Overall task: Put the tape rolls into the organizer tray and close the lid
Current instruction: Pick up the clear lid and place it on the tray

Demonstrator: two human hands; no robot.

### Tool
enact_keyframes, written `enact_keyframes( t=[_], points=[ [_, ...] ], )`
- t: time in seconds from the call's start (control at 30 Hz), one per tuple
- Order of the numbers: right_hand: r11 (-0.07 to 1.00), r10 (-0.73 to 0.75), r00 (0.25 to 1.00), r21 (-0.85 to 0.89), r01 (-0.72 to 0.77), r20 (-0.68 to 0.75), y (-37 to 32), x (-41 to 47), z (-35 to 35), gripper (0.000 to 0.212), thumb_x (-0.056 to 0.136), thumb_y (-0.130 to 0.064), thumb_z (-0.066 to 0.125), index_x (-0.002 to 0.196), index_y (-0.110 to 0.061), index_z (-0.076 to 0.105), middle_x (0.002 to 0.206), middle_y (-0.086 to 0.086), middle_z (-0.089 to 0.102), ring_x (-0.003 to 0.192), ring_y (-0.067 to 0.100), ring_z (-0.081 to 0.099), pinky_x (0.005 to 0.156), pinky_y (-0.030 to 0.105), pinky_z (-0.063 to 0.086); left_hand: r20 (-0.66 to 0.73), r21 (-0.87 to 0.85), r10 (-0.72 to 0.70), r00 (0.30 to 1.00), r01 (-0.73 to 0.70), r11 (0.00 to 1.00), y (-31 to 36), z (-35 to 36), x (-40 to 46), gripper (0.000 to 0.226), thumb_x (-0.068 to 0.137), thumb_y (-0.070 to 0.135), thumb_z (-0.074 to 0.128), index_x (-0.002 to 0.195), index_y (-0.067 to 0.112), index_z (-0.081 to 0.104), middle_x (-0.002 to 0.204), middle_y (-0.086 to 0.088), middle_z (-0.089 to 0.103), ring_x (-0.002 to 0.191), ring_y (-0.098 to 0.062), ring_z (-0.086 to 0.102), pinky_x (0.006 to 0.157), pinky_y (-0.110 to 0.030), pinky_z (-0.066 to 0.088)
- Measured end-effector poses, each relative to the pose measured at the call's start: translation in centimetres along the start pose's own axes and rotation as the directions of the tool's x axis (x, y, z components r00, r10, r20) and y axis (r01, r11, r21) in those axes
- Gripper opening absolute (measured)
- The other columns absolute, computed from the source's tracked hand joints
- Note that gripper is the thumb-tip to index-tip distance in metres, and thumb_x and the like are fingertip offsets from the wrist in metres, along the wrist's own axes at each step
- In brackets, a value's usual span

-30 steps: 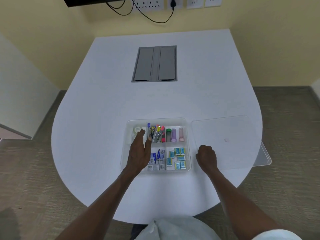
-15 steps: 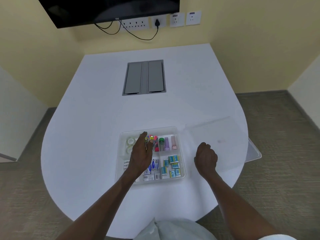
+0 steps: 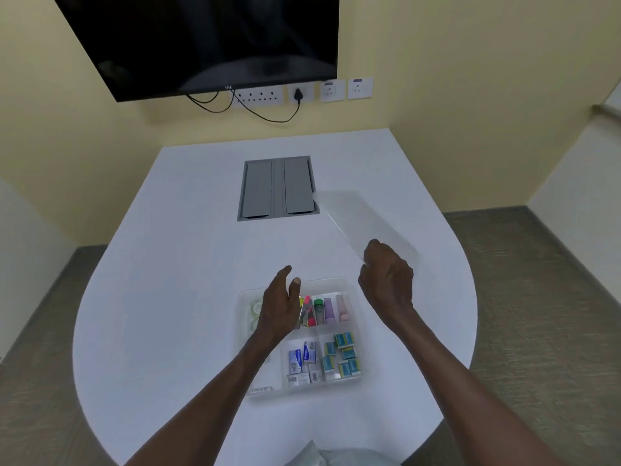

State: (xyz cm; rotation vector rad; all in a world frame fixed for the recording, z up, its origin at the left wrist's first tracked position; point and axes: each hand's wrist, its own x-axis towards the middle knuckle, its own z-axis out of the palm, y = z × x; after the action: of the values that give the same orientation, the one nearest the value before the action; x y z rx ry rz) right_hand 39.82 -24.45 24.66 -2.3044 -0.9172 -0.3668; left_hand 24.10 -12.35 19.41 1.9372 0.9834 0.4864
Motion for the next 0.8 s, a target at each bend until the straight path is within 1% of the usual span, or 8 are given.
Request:
enact_keyframes(
  t=[0.13,0.3,0.4,0.53,0.6,0.7,0.77,0.8],
  points=[
    [0.984,-0.124,0.991,0.132,0.117,0.052,-3.6,1.1,-1.8,0.030,0.066,0.004,0.050,0.066,-0.019,0.030,0.056,-0.006,0.031,0.050,0.019,0.029,0.045,0.025,0.019,0.023,-0.106,-0.085,0.996,0.088,0.990,0.1,-1.7,2.1,0.048,0.106,0.028,0.038,0.151,0.011,0.037,0.159,-0.007,0.040,0.148,-0.023,0.037,0.123,-0.035,0.027],
    [0.884,-0.196,0.974,0.450,0.127,0.112,-7.2,1.2,-3.0,0.027,0.065,0.002,0.054,0.063,-0.015,0.033,0.052,-0.005,0.029,0.050,0.011,0.024,0.048,0.026,0.022,0.002,-0.197,-0.118,0.993,0.116,0.974,0.7,-3.8,4.3,0.051,0.107,0.033,0.033,0.154,0.012,0.032,0.163,-0.005,0.032,0.152,-0.021,0.029,0.124,-0.031,0.020],
    [0.805,-0.191,0.967,0.591,0.055,0.171,-8.7,1.2,-3.8,0.032,0.065,0.004,0.054,0.060,-0.017,0.031,0.053,-0.005,0.027,0.051,0.010,0.021,0.049,0.025,0.021,-0.047,-0.263,-0.137,0.989,0.120,0.957,0.5,-5.4,5.5,0.057,0.107,0.040,0.031,0.156,0.012,0.027,0.165,-0.003,0.027,0.154,-0.019,0.025,0.123,-0.027,0.015],
    [0.690,-0.183,0.933,0.717,-0.103,0.310,-10.0,1.5,-5.0,0.044,0.066,0.013,0.056,0.058,-0.019,0.026,0.057,-0.003,0.024,0.055,0.011,0.020,0.049,0.023,0.021,-0.168,-0.368,-0.231,0.958,0.156,0.917,-0.8,-7.3,7.1,0.061,0.105,0.048,0.026,0.154,0.013,0.030,0.163,-0.003,0.032,0.152,-0.019,0.027,0.127,-0.034,0.016],
    [0.633,-0.195,0.916,0.758,-0.155,0.350,-10.0,1.9,-5.3,0.041,0.066,0.011,0.059,0.058,-0.013,0.026,0.060,0.005,0.025,0.054,0.013,0.021,0.046,0.017,0.026,-0.227,-0.432,-0.283,0.932,0.164,0.887,-1.4,-7.9,7.6,0.060,0.105,0.048,0.025,0.152,0.012,0.033,0.160,-0.002,0.036,0.150,-0.019,0.031,0.127,-0.037,0.019],
    [0.565,-0.124,0.917,0.786,-0.249,0.380,-9.2,2.5,-4.7,0.036,0.069,0.006,0.062,0.062,-0.001,0.027,0.061,0.008,0.027,0.050,0.013,0.023,0.044,0.017,0.027,-0.230,-0.570,-0.351,0.908,0.167,0.805,-2.1,-8.9,7.7,0.047,0.107,0.038,0.027,0.141,0.011,0.047,0.146,-0.001,0.054,0.137,-0.019,0.047,0.115,-0.032,0.031],
    [0.549,-0.008,0.933,0.781,-0.298,0.361,-8.2,2.8,-3.7,0.039,0.074,0.006,0.065,0.060,-0.006,0.030,0.059,0.007,0.028,0.049,0.014,0.024,0.045,0.019,0.027,-0.212,-0.628,-0.360,0.908,0.156,0.763,-2.8,-9.4,7.4,0.039,0.107,0.029,0.032,0.137,0.011,0.050,0.138,-0.006,0.062,0.130,-0.022,0.056,0.105,-0.031,0.036],
    [0.571,0.051,0.942,0.764,-0.301,0.333,-7.8,2.8,-3.1,0.040,0.076,0.003,0.066,0.060,-0.011,0.033,0.059,0.005,0.030,0.050,0.014,0.026,0.046,0.020,0.028,-0.229,-0.621,-0.361,0.904,0.151,0.769,-3.2,-9.6,7.2,0.037,0.106,0.025,0.034,0.136,0.011,0.052,0.135,-0.008,0.064,0.126,-0.023,0.059,0.101,-0.030,0.037]
  ],
)
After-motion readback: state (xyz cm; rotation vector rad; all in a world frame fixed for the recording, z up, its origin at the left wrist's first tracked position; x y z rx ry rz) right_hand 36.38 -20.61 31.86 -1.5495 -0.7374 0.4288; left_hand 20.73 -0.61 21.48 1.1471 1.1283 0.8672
